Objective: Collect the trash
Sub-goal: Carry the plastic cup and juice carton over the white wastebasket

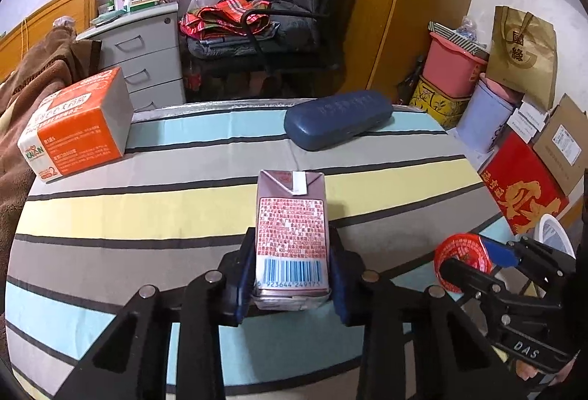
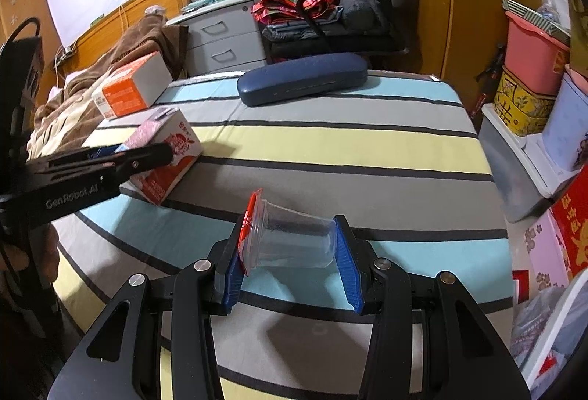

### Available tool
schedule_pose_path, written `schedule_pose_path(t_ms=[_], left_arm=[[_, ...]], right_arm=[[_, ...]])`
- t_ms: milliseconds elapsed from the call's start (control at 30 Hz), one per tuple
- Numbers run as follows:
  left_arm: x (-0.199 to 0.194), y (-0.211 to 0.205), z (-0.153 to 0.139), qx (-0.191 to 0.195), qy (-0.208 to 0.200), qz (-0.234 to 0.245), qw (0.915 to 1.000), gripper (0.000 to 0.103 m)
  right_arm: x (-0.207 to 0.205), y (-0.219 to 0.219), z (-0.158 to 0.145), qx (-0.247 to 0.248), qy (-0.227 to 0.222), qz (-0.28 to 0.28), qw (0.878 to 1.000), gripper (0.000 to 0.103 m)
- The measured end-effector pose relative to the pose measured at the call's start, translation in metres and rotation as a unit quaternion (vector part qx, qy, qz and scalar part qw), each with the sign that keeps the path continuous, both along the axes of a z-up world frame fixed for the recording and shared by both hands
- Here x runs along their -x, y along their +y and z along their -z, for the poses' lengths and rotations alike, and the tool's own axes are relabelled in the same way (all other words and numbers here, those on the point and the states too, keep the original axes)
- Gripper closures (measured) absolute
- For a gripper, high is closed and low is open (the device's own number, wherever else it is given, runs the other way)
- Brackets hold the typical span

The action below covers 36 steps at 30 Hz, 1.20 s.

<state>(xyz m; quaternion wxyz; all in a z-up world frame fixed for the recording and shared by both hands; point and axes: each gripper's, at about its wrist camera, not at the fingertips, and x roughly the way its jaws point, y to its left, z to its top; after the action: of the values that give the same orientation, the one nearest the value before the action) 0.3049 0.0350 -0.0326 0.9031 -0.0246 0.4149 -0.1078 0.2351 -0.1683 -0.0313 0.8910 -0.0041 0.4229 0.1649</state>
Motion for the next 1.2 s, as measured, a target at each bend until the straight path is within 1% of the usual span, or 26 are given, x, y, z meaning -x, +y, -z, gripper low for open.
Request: schedule_pose_path(t_ms=[267,367,600,933,1200], left_arm=[[0.020,-0.006,-0.008,0.001,-0.010,0.003,0.9999,0.067],[0.029,-0.010,-0.014,0.009,-0.016,0.005,0.9998,0.067],[0.055,-0.025,-0.032,0.013,-0.035,0.021,0.9991,0.067],[0.093,-0.066,-0.058,0.021,-0.060,0.062,0.9961,0.067],[0.120,-0.106,-0.070,0.018,-0.079,0.099,0.9918,0.067]], right_arm=[[0.011,-0.009,-0.007,-0.015,-0.011,0.016,1.000,0.057],[0.016,-0.012,-0.011,-0.018,-0.017,0.022,0.999,0.057],[0.032,-0.024,-0.023,-0.032,-0.033,0.042,0.998,0.057],[0.063,-0.061,-0.043,-0.042,-0.063,0.085,0.993,0.057],[0.087,-0.090,-0.054,-0.042,-0.084,0.123,0.988,0.057]])
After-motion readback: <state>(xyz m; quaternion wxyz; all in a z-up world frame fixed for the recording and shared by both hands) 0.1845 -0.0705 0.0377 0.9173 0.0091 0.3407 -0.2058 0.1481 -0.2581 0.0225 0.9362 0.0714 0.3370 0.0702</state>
